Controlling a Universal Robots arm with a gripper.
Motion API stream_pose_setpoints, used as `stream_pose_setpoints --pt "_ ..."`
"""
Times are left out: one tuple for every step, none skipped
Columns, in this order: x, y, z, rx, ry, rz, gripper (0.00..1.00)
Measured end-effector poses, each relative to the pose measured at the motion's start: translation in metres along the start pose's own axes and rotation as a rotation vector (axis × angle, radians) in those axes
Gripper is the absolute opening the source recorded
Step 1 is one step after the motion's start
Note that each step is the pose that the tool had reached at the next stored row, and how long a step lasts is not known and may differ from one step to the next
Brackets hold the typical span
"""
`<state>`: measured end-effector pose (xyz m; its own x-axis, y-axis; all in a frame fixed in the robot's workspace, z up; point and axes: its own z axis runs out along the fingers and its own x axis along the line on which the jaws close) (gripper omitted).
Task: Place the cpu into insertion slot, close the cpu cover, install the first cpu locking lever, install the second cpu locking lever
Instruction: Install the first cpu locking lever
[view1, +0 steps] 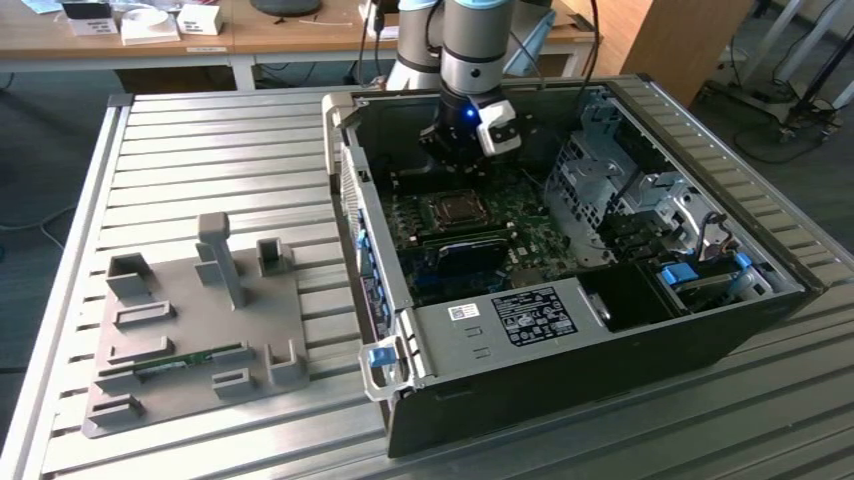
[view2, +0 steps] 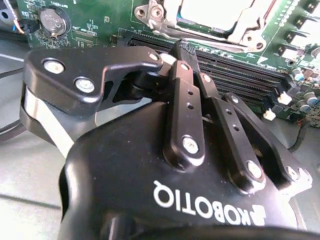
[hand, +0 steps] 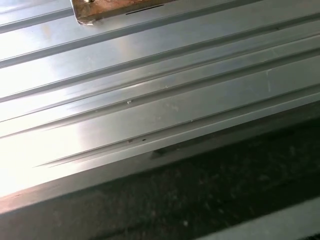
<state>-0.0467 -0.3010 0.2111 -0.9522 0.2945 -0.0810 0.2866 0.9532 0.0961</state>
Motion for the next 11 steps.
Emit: stream_pose_setpoints --pt "-0.0001 0.0001 -0.0003 -0.0001 -0.0001 0.0 0.11" --pt "-0.0001 0.0001 -0.0003 -0.0003 -0.0001 0.0 0.11" --pt "0.0 0.0001 -0.0003 -0.0004 -0.0001 0.0 0.11" --pt "0.0 0.0001 -0.0004 -0.0003 -0.0001 0.0 0.11" --pt "0.0 0.0001 -0.0004 -0.0002 -0.0001 0.0 0.11" --pt "-0.0001 0.0001 -0.0005 -0.0001 0.0 0.0 0.11" --pt "0.0 0.0001 -0.0005 -0.0001 0.0 0.0 0.11" --pt "-0.0001 0.0001 -0.0007 -0.0001 0.0 0.0 0.11" --pt "-0.0001 0.0001 -0.001 -0.0001 -0.0001 0.0 0.11" --pt "-0.0001 0.0001 -0.001 -0.0001 -0.0001 0.0 0.11" --pt "-0.0001 0.0001 -0.001 -0.0001 0.0 0.0 0.11"
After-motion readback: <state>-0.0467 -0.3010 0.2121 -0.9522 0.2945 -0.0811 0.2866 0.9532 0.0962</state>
